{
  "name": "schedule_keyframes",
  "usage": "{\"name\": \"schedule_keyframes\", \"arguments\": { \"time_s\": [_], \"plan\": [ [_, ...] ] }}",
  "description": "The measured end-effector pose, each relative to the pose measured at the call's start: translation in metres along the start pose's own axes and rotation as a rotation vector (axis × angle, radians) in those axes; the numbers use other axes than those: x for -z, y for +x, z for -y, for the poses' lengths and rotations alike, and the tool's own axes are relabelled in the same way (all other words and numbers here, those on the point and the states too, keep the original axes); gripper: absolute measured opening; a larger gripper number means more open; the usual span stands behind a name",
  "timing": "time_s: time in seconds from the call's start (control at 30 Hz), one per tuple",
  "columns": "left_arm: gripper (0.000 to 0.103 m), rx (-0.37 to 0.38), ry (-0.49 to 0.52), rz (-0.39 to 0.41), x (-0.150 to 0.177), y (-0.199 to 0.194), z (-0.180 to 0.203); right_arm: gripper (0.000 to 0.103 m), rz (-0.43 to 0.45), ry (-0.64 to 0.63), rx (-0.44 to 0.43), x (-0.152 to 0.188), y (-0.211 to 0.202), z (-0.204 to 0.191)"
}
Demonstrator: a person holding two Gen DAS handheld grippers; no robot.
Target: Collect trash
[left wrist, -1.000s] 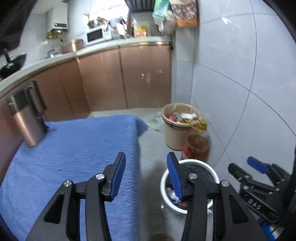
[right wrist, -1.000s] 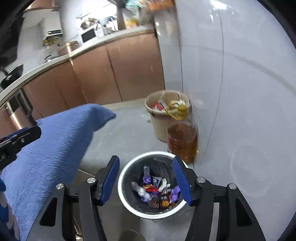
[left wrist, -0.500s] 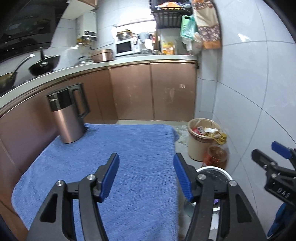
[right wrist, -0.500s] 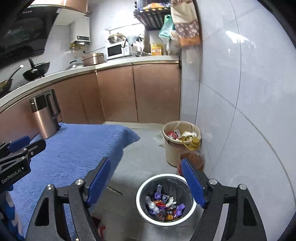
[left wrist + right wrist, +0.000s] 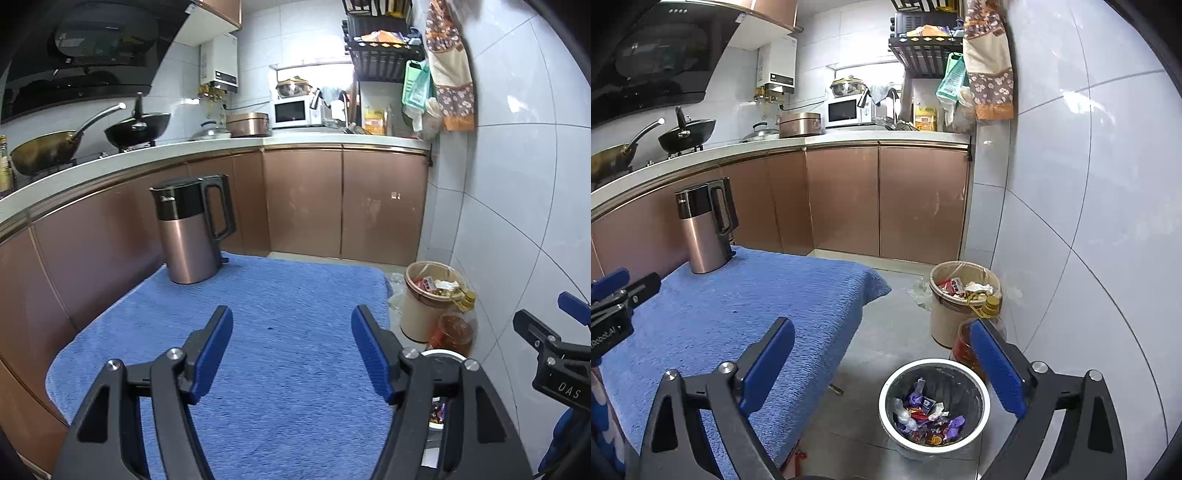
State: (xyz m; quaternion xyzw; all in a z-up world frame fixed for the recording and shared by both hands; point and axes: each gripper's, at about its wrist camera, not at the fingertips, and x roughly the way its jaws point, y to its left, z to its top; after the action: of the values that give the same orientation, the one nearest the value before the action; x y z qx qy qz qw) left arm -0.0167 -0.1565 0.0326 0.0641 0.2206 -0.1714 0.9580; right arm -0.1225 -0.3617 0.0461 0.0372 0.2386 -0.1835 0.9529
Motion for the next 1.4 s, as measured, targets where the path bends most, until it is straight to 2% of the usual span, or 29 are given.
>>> {"name": "schedule_keyframes", "arguments": {
  "time_s": [0.17, 0.27, 0.37, 0.6, 0.7, 1.4],
  "plan": [
    [0.066, -0.033, -0.014, 0.019, 0.0, -0.008, -0.01, 0.102, 0.018, -0.007, 0.01, -0.001, -0.008, -0.006],
    [0.068, -0.051, -0.015, 0.032, 0.0, -0.014, -0.014, 0.103, 0.03, -0.008, 0.026, -0.002, -0.011, -0.008],
    [0.073, -0.072, -0.023, 0.054, 0.0, -0.02, -0.019, 0.103, 0.031, -0.004, 0.042, -0.003, -0.012, -0.007],
    [0.076, -0.098, -0.03, 0.081, 0.0, -0.027, -0.025, 0.103, 0.027, 0.004, 0.068, -0.002, -0.013, -0.007],
    [0.076, -0.09, -0.049, 0.075, 0.001, -0.027, -0.03, 0.103, 0.028, 0.003, 0.072, -0.002, -0.014, -0.007],
    [0.076, -0.17, -0.109, 0.055, 0.012, -0.011, -0.065, 0.103, 0.029, 0.034, 0.115, -0.001, -0.008, -0.005]
  ]
}}
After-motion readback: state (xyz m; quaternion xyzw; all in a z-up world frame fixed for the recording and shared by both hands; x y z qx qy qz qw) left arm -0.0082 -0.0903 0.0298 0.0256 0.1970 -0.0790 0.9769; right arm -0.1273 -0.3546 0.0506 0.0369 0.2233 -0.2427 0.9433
